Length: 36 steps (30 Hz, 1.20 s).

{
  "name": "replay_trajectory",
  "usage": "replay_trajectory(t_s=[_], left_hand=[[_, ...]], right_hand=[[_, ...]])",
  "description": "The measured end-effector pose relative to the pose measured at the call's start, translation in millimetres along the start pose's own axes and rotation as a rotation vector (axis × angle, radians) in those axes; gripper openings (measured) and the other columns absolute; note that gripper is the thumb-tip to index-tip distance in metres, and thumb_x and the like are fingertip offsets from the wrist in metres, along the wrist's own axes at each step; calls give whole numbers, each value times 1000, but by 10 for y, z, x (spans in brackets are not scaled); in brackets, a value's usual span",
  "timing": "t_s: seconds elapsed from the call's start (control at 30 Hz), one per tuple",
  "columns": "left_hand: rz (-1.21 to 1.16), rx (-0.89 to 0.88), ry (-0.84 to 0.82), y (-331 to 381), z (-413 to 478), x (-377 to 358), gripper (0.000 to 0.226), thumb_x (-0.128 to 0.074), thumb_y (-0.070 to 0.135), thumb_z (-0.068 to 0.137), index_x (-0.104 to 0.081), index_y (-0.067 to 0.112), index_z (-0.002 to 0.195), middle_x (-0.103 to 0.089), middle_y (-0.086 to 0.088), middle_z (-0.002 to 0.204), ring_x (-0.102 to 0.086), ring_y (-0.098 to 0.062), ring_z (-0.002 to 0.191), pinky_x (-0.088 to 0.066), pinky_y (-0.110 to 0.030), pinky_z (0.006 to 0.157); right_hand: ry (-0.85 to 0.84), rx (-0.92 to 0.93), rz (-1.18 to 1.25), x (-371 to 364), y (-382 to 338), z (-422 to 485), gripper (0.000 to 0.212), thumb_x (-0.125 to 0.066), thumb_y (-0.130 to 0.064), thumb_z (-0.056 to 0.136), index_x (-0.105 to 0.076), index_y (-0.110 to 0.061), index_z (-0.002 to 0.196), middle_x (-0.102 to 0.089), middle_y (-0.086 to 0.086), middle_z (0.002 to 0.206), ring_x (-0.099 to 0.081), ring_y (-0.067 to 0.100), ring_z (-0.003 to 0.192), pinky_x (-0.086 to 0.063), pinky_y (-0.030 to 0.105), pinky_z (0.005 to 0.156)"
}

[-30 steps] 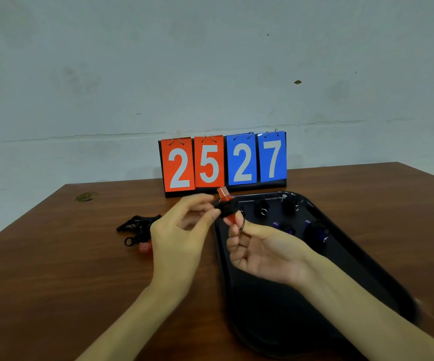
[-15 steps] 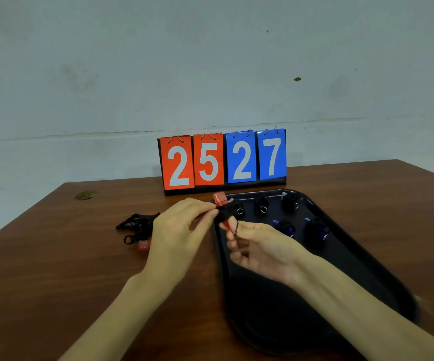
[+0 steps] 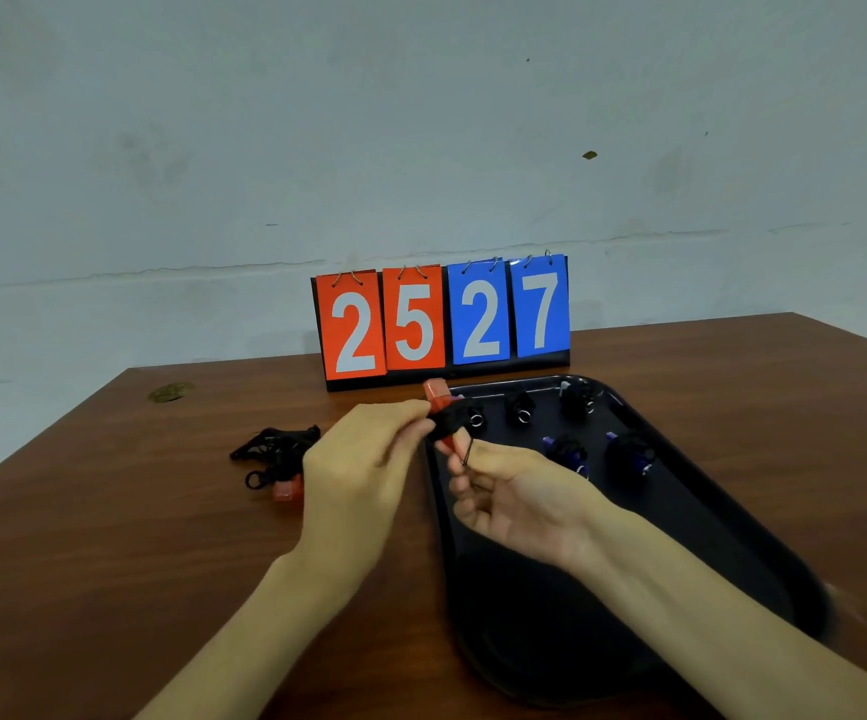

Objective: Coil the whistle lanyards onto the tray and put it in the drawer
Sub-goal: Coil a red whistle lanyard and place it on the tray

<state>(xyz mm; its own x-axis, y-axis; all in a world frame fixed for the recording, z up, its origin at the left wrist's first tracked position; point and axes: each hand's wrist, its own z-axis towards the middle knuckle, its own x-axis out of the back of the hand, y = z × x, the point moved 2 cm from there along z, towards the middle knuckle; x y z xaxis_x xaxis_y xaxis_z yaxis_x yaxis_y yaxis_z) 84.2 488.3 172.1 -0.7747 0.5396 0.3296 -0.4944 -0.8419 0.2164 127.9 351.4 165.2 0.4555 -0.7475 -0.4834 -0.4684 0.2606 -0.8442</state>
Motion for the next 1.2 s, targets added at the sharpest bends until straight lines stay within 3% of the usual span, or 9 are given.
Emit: replay_trajectory(t_s=[0.1,0.2,0.3,0.4,0.57,0.7,0.83,1.07,1.2], left_hand=[[-313,360,36,27,17,-24,16,-70,3,78,-72,13,91,-72,5,87,-66,-3,87,-50,-12,77],[-395,464,1,25,5,-78,16,-70,3,77,-73,15,88,-71,6,87,-66,-5,87,-49,-13,76],[-371,435,-53,-13,5,-69,16,-70,6,78,-73,15,90,-69,6,90,-64,-7,90,-51,-16,78],[-230,249,-93,-18,30,-26,17,-70,5,79,-72,14,94,-69,5,90,-64,-5,89,-52,-19,78],[-170,243,-134,3,73,3,49,-67,9,83,-50,27,125,-63,21,91,-62,3,93,-46,-7,85],[-40,137,-334,-46,79,-31,62,-68,11,82,-40,28,135,-63,13,90,-60,-2,85,-45,-10,86],[-26,248,-469,-62,82,-91,64,-67,10,81,-35,29,132,-57,13,80,-58,-1,78,-45,-6,74],[-431,631,-279,-96,142,-35,31,-66,2,81,-46,25,90,-69,-3,78,-65,-13,74,-50,-20,71],[-441,581,-325,-88,134,-18,30,-69,2,80,-57,25,96,-71,5,85,-68,-8,84,-54,-22,76]], right_hand=[[3,8,-2,8,20,20,20,-67,-26,70,-71,-11,83,-60,-5,63,-49,5,59,-43,17,59],[12,7,-5,31,33,35,21,-67,-25,71,-71,-10,84,-60,-5,63,-49,5,59,-43,16,58],[20,-6,-19,48,26,28,17,-66,-23,77,-71,-10,86,-59,-5,63,-48,5,60,-42,17,61],[26,-22,-24,49,35,28,17,-65,-23,79,-70,-9,86,-59,-4,63,-47,6,60,-41,18,63],[29,-38,-45,43,49,33,15,-64,-23,81,-70,-9,85,-59,-4,63,-47,6,60,-41,17,62],[76,-44,-99,65,81,53,14,-61,-20,87,-68,-9,83,-58,-4,60,-45,6,60,-41,16,59],[120,-47,-180,69,126,82,15,-59,-18,89,-66,-9,79,-57,-3,60,-43,6,58,-39,15,54],[12,-172,-30,38,74,43,17,-58,-20,88,-68,-10,79,-56,-2,64,-46,8,61,-41,18,59],[22,-151,-15,72,30,52,16,-57,-21,88,-66,-10,82,-56,-2,64,-46,7,61,-41,17,61]])
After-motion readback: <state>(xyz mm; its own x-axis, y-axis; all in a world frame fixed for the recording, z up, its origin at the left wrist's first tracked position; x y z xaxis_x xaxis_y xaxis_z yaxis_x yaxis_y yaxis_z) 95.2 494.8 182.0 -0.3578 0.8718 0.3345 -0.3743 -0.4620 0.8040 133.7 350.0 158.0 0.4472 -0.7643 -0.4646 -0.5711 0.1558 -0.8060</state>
